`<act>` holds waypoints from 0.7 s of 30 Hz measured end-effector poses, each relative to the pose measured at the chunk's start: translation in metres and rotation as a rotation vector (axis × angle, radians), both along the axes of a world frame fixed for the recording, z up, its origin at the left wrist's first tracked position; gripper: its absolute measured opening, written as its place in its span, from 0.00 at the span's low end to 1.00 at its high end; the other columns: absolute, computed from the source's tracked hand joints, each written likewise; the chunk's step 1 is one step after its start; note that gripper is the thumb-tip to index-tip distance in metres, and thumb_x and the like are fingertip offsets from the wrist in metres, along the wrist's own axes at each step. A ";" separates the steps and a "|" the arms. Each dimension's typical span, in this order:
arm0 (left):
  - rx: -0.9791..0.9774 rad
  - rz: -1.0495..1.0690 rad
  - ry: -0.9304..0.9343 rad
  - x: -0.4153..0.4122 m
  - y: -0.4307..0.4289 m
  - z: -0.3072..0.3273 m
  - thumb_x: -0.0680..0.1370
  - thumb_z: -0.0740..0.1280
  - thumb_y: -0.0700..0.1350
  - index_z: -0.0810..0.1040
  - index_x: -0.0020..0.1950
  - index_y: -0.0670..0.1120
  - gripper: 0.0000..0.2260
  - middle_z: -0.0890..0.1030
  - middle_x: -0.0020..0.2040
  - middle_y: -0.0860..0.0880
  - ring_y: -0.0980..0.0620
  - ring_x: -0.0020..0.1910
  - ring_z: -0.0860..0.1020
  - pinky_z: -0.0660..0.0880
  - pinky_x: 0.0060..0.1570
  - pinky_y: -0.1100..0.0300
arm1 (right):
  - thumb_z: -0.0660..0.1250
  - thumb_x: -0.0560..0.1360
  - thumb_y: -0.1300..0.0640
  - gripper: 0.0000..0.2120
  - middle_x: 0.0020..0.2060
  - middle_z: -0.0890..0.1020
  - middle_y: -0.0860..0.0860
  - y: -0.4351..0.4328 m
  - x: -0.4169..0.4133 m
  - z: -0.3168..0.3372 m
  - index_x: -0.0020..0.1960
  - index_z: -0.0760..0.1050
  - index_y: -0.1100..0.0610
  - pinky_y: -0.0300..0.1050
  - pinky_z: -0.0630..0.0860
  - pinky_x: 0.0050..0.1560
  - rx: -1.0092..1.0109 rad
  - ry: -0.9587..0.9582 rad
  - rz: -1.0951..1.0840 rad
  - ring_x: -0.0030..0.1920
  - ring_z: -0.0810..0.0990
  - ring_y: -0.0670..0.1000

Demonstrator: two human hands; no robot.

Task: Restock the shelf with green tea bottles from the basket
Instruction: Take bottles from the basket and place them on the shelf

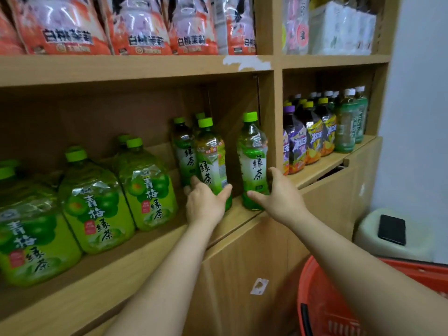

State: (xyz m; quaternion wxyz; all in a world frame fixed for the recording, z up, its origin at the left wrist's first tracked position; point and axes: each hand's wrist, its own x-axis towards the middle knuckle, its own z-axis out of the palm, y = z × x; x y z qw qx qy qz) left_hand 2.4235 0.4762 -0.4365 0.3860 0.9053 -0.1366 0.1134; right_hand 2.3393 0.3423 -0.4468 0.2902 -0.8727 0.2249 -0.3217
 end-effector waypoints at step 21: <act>0.640 -1.241 0.185 -0.204 -0.170 -0.239 0.74 0.69 0.52 0.79 0.54 0.48 0.12 0.81 0.47 0.51 0.50 0.47 0.79 0.76 0.48 0.54 | 0.73 0.68 0.42 0.29 0.47 0.77 0.48 -0.122 -0.273 -0.231 0.65 0.70 0.50 0.44 0.74 0.50 0.349 0.593 -0.080 0.48 0.78 0.51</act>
